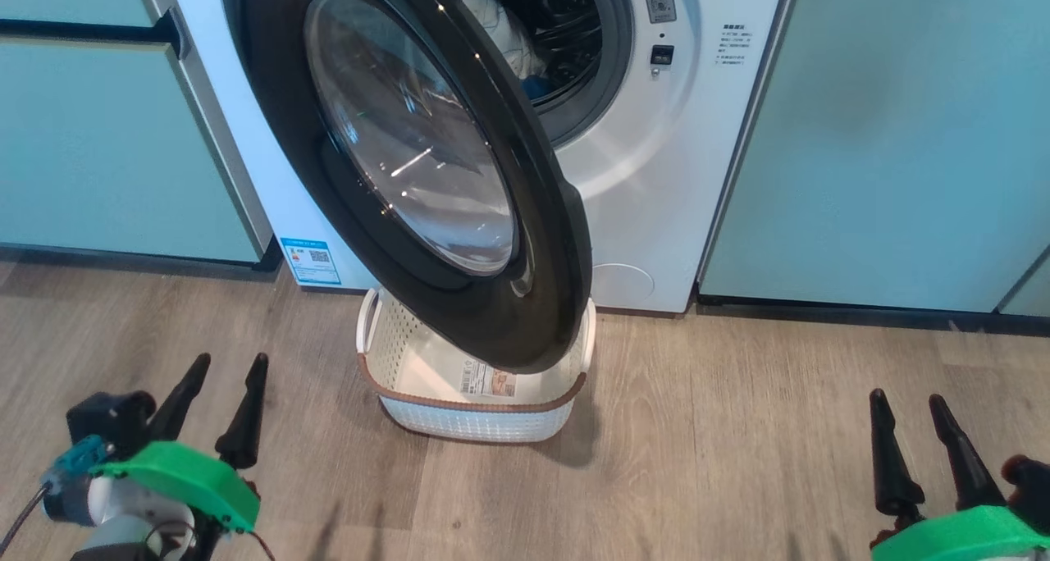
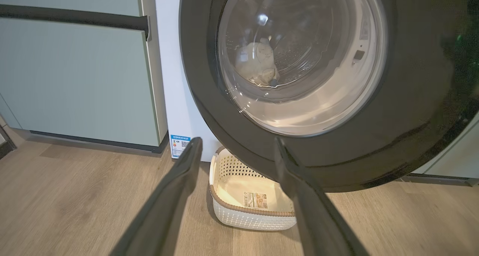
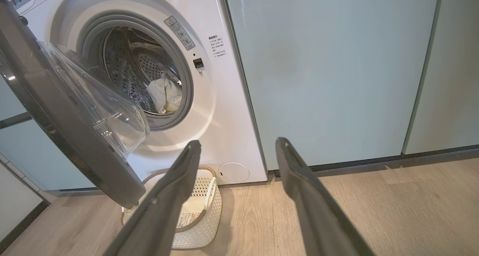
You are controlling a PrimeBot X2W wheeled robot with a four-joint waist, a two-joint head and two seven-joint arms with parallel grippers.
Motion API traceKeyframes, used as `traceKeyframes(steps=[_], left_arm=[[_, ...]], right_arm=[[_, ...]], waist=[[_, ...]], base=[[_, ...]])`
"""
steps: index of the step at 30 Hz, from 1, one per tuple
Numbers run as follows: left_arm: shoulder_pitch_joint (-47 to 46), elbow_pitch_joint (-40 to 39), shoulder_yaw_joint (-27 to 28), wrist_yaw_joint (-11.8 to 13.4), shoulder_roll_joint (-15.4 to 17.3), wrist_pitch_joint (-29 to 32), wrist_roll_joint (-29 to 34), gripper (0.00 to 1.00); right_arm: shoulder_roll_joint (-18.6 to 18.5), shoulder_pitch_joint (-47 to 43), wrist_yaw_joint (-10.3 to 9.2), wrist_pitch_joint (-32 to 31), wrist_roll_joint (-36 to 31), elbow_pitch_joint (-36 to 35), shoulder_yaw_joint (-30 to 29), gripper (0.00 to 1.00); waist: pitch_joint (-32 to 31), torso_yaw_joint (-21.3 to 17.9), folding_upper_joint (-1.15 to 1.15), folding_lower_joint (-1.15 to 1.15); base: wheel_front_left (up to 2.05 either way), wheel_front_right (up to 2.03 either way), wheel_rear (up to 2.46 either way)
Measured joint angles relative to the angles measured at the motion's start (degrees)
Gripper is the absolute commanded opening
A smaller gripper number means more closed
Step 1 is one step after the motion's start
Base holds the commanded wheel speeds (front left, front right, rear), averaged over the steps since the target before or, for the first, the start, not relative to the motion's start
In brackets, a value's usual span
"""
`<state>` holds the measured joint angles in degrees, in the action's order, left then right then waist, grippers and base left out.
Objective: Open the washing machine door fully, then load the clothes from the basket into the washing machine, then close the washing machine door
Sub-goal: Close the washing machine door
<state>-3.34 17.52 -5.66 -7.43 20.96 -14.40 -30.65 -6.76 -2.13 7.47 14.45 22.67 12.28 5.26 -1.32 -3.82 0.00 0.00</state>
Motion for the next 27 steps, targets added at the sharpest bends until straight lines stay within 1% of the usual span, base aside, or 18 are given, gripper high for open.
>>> traceKeyframes(steps=[8, 13, 27], left_arm=[[0.0, 0.0, 0.4, 0.0, -0.5, 0.0, 0.9, 1.0], [0.0, 0.3, 2.2, 0.0, -0.6, 0.0, 1.9, 1.0], [-0.3, 0.5, 3.4, 0.0, -1.0, 0.0, 3.5, 1.0]], right_arm=[[0.0, 0.0, 0.0, 0.0, 0.0, 0.0, 0.0, 1.0], [0.0, 0.0, 0.0, 0.0, 0.0, 0.0, 0.0, 1.0], [0.0, 0.0, 0.0, 0.0, 0.0, 0.2, 0.3, 1.0]], waist=[[0.2, -0.5, 0.0, 0.0], [0.3, -0.5, 0.0, 0.0], [0.4, -0.8, 0.0, 0.0]], base=[[0.0, 0.0, 0.0], [0.0, 0.0, 0.0], [0.0, 0.0, 0.0]])
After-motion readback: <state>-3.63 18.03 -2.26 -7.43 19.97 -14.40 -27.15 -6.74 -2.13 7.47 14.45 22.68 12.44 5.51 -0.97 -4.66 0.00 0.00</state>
